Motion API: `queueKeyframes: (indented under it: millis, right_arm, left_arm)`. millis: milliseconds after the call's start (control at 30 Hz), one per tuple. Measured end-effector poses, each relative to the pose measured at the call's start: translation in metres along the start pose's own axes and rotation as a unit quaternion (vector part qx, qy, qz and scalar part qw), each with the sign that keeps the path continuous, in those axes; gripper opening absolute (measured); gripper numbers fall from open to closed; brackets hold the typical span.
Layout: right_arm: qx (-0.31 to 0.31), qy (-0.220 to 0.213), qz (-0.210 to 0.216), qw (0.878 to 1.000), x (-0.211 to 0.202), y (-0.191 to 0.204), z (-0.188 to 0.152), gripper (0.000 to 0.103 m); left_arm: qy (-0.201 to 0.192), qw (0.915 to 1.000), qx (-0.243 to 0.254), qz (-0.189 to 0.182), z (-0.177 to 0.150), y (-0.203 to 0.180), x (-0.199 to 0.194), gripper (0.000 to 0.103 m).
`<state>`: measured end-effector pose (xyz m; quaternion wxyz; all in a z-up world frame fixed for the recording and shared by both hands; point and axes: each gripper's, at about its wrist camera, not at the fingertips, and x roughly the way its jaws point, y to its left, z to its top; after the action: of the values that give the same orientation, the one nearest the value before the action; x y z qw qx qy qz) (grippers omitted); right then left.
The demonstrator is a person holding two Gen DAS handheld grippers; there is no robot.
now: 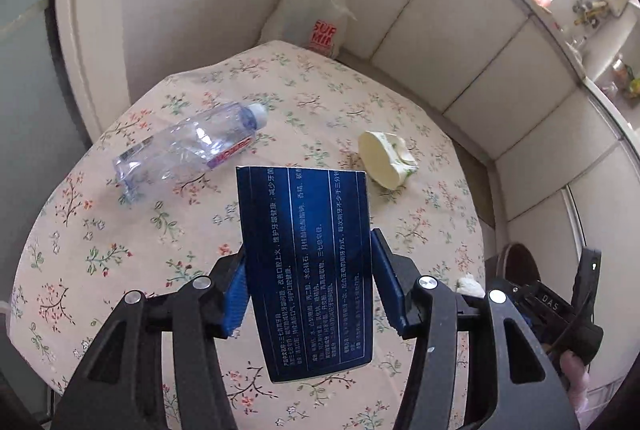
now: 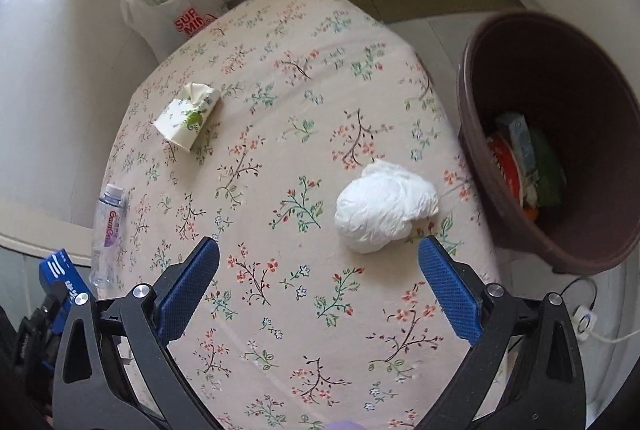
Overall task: Collect trash
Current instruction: 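Grasp the flat blue box with the left tool and lift it, then grasp the white plastic bag ball with the right tool while the left holds the box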
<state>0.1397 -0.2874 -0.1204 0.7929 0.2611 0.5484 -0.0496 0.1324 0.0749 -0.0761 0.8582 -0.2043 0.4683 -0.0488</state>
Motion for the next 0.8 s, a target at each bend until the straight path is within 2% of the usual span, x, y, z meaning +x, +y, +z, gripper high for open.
queueKeyframes:
  millis: [33,67,133,233,300,367,500,567,667,800]
  right_arm:
    - [0.022,0.007,0.006,1.0,0.006,-0.006,-0.001,0.096]
    - [0.039,0.011,0.009,0.999,0.011,-0.011,-0.001,0.095]
    - [0.069,0.012,0.014,0.997,0.019,-0.02,-0.001,0.094]
    - [0.101,0.007,0.029,0.994,0.025,-0.025,0.002,0.09]
    - [0.107,0.006,0.02,0.994,0.031,-0.026,0.002,0.082]
    - [0.11,0.01,0.009,0.994,0.038,-0.026,0.003,0.062]
    - [0.117,0.013,0.004,0.993,0.049,-0.029,0.004,0.045]
    - [0.118,0.007,0.004,0.993,0.049,-0.03,0.004,0.03]
    - [0.129,0.01,0.021,0.991,0.05,-0.032,0.003,0.028]
    - [0.116,0.002,0.023,0.993,0.046,-0.027,0.003,0.028]
  left_arm:
    - [0.02,0.9994,-0.023,-0.018,0.0,0.005,0.008,0.054]
    - [0.042,0.9966,-0.047,-0.053,0.001,0.009,0.015,0.054]
    - [0.052,0.9951,-0.053,-0.065,0.002,0.007,0.018,0.054]
    - [0.046,0.9955,-0.045,-0.07,0.005,0.002,0.014,0.054]
    - [0.046,0.995,-0.046,-0.077,0.008,0.002,0.013,0.054]
    - [0.047,0.9947,-0.048,-0.078,0.009,0.006,0.013,0.054]
    - [0.053,0.9944,-0.055,-0.073,0.007,0.016,0.012,0.054]
    - [0.052,0.9947,-0.056,-0.07,0.007,0.019,0.011,0.054]
    - [0.052,0.9949,-0.056,-0.067,0.007,0.02,0.011,0.054]
    - [0.057,0.9945,-0.056,-0.067,0.006,0.018,0.014,0.054]
